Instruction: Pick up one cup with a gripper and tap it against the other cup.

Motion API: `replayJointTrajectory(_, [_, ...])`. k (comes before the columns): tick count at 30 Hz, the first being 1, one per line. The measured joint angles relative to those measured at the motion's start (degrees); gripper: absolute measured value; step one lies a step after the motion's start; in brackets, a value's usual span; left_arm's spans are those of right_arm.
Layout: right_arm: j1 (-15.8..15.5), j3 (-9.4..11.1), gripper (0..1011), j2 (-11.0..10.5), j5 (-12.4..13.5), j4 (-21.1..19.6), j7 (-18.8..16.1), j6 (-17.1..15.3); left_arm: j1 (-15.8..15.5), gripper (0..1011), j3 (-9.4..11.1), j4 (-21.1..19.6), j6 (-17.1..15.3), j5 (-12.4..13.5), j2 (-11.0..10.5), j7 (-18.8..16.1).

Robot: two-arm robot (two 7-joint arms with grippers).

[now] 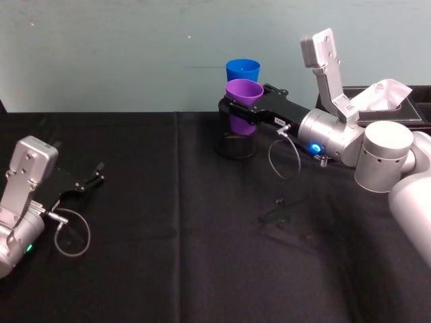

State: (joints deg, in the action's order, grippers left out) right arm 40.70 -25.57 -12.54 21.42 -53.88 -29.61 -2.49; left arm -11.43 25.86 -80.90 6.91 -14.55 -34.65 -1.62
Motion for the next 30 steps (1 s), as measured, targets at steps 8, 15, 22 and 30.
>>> replayJointTrajectory(8, [0.0, 0.0, 720, 0.0, 0.0, 0.0, 0.0, 0.0, 0.0, 1000, 0.0, 0.0, 0.0, 0.0, 0.0, 0.0])
replayJointTrajectory(15, [0.0, 0.0, 720, 0.0, 0.0, 0.0, 0.0, 0.0, 0.0, 1000, 0.0, 0.0, 0.0, 0.0, 0.0, 0.0])
replayJointTrajectory(22, [0.0, 0.0, 720, 0.0, 0.0, 0.0, 0.0, 0.0, 0.0, 1000, 0.0, 0.0, 0.0, 0.0, 0.0, 0.0])
replayJointTrajectory(30, [0.0, 0.0, 720, 0.0, 0.0, 0.0, 0.0, 0.0, 0.0, 1000, 0.0, 0.0, 0.0, 0.0, 0.0, 0.0])
